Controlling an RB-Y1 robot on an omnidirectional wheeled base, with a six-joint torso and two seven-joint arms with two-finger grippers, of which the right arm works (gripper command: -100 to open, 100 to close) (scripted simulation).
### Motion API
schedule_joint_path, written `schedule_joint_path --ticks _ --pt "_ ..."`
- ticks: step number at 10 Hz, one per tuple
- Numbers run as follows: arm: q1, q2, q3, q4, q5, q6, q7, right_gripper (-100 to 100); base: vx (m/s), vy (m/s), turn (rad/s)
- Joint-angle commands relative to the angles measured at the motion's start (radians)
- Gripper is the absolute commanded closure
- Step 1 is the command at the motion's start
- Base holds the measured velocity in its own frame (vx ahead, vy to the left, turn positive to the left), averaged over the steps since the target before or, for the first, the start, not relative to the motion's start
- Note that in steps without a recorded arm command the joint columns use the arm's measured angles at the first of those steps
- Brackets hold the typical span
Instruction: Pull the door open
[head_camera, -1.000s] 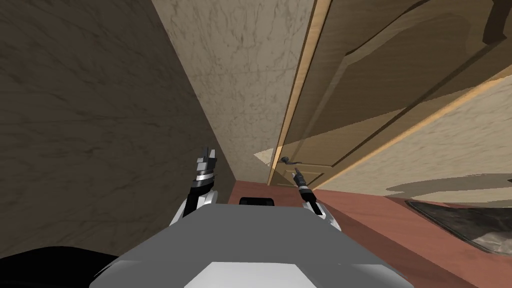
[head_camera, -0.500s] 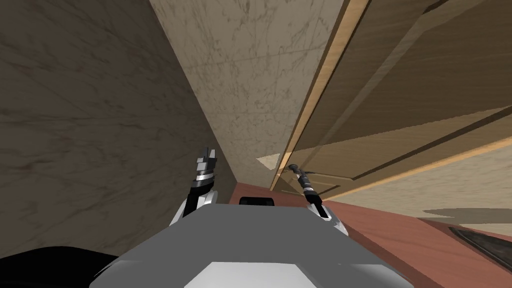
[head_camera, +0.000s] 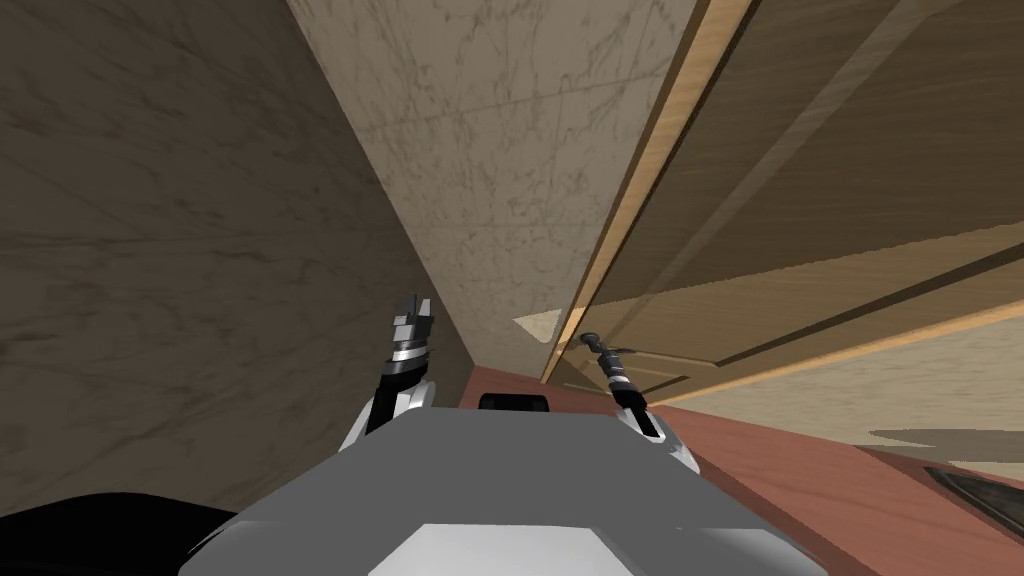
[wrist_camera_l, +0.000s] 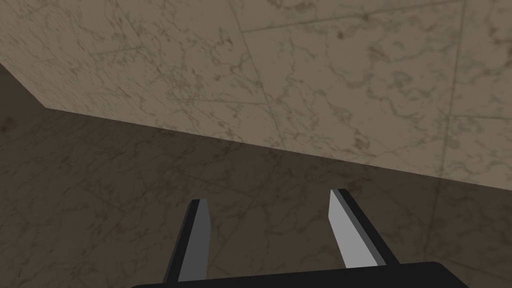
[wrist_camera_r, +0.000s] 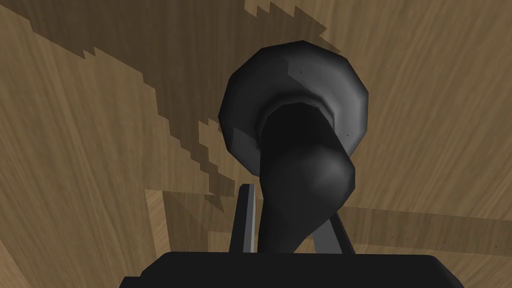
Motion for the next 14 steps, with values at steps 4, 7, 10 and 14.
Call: schedule_joint_path --ticks 4,7,10,14 --pt "0.017 -0.012 0.006 0.003 0.008 -0.024 -0.017 100 -0.036 -0.012 0.037" --pt "0.041 -0.032 0.014 0.007 0.019 -0.062 -0.044 100 -0.193 -0.048 0.135" --pt "0.072 -0.057 0.024 0.011 0.032 -0.110 -0.078 100 -0.215 -0.059 0.143" --pt "0.105 -0.076 0.027 0.028 0.047 -0.166 -0.107 100 -0.161 -0.044 0.112"
